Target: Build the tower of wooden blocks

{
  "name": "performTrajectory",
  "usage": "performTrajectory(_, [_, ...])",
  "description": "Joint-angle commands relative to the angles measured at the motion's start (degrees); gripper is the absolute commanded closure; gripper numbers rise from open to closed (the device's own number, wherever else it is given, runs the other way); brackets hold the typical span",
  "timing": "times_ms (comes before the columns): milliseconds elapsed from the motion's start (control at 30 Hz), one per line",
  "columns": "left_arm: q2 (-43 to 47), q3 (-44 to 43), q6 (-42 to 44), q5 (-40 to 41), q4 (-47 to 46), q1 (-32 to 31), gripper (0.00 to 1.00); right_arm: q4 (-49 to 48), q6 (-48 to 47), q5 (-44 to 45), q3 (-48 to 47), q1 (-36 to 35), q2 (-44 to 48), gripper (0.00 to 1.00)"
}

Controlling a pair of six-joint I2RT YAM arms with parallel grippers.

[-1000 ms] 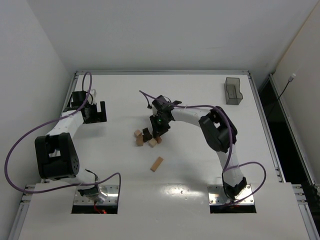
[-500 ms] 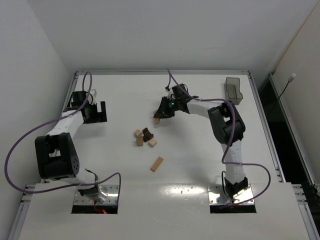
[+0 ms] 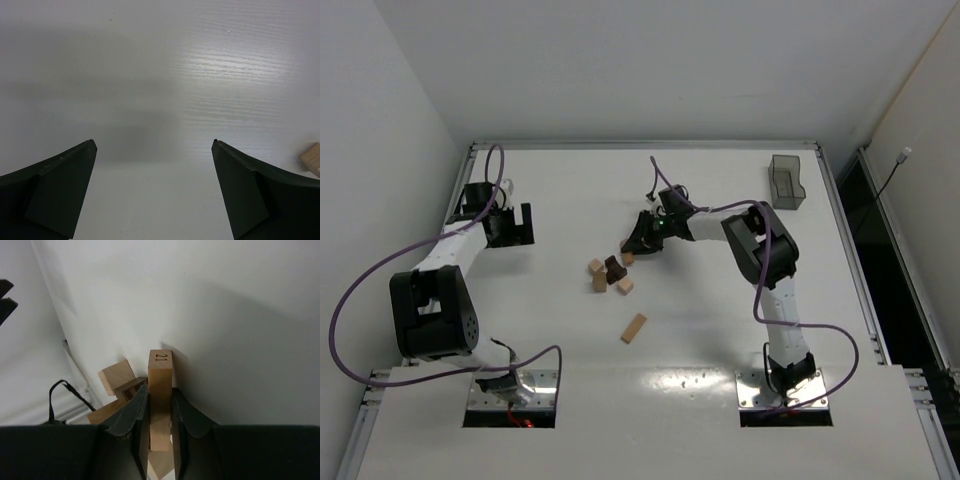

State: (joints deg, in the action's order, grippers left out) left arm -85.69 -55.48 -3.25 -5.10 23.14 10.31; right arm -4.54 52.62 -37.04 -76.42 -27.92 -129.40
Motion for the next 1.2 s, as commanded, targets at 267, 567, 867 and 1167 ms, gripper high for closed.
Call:
performTrajectory(267, [0.7, -0.8, 0.2, -1.5, -0.4, 0.8, 0.00, 10.7, -9.8, 16.8, -5.2, 2.2, 2.2, 0.47])
performTrajectory(567, [0.7, -1.3, 0.7, -1.4, -0.4, 0.8, 0.00, 14.7, -21.3, 27.9, -2.0, 6.8, 10.6, 0.44])
performTrajectory(867, [13.8, 1.7, 5.1, -2.2, 2.7, -9.7, 0.00, 23.5, -51.6, 33.9, 6.3, 6.8, 34.3, 0.47])
performTrajectory(1167, [24.8, 6.6, 2.1, -3.2, 10.1, -36.0, 0.12, 26.7, -59.7, 46.3, 12.3, 11.2, 46.5, 0.47])
